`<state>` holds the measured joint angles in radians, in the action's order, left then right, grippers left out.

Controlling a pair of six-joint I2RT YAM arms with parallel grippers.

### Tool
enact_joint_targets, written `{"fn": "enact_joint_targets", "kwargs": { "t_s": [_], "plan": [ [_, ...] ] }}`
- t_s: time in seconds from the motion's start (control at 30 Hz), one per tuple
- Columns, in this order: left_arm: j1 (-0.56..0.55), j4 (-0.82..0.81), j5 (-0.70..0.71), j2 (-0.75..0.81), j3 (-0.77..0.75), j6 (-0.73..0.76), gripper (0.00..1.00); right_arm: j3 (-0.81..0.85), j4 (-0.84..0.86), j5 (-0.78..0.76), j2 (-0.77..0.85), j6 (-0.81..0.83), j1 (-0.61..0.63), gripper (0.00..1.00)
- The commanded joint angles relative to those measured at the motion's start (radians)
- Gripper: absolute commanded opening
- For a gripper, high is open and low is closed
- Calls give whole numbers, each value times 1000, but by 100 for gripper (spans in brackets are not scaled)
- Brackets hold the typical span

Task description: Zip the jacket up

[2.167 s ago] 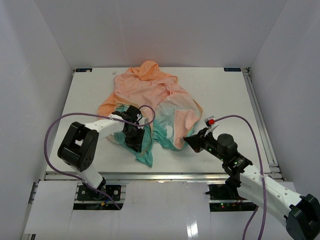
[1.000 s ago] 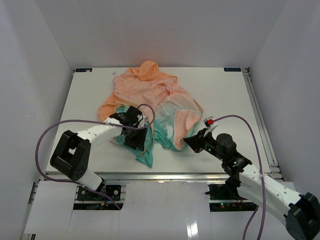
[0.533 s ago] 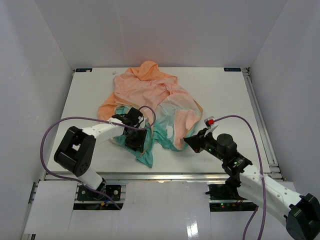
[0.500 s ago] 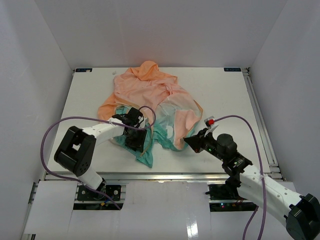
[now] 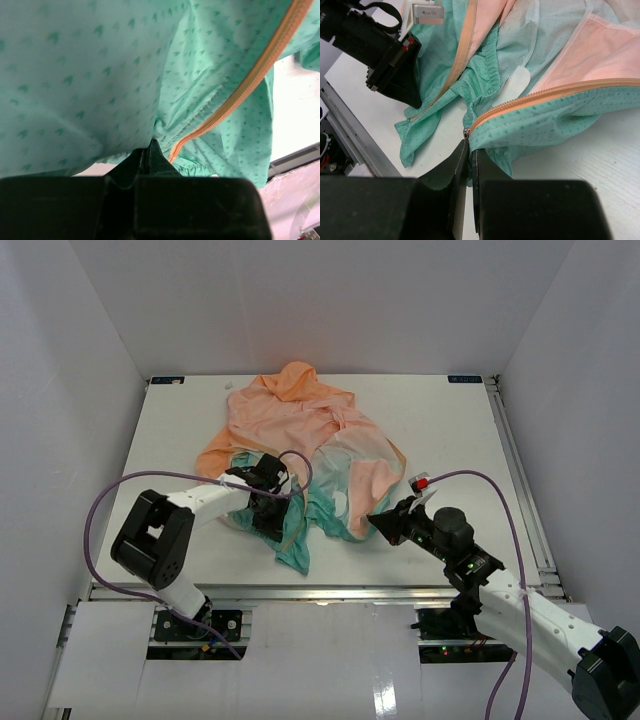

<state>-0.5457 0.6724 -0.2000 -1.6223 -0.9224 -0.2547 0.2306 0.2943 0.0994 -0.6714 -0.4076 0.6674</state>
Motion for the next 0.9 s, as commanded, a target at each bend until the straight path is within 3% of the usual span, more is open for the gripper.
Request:
{"fn": "enact_joint_targets", "kwargs": {
  "t_s": [0.0, 0.27, 0.4, 0.6, 0.7, 0.87],
  "plan": [
    [-3, -23, 13, 132, -20, -21, 0, 7, 55, -9, -31, 15, 0, 8],
    [-2, -104, 30, 255, -50, -87, 0, 38, 78, 10, -109, 18, 0, 8],
    [-2, -260, -45, 318, 12, -141, 0, 65, 99, 41, -140, 31, 3, 8],
    [-4, -724, -275, 401, 205, -256, 0, 113, 190, 174, -165, 47, 23, 8],
    [-9, -946, -325, 435, 295, -314, 0, 123, 309, 286, -197, 43, 37, 8],
    [-19, -1286, -381, 434, 402, -369, 0, 145, 348, 311, -232, 72, 70, 8]
  ]
}}
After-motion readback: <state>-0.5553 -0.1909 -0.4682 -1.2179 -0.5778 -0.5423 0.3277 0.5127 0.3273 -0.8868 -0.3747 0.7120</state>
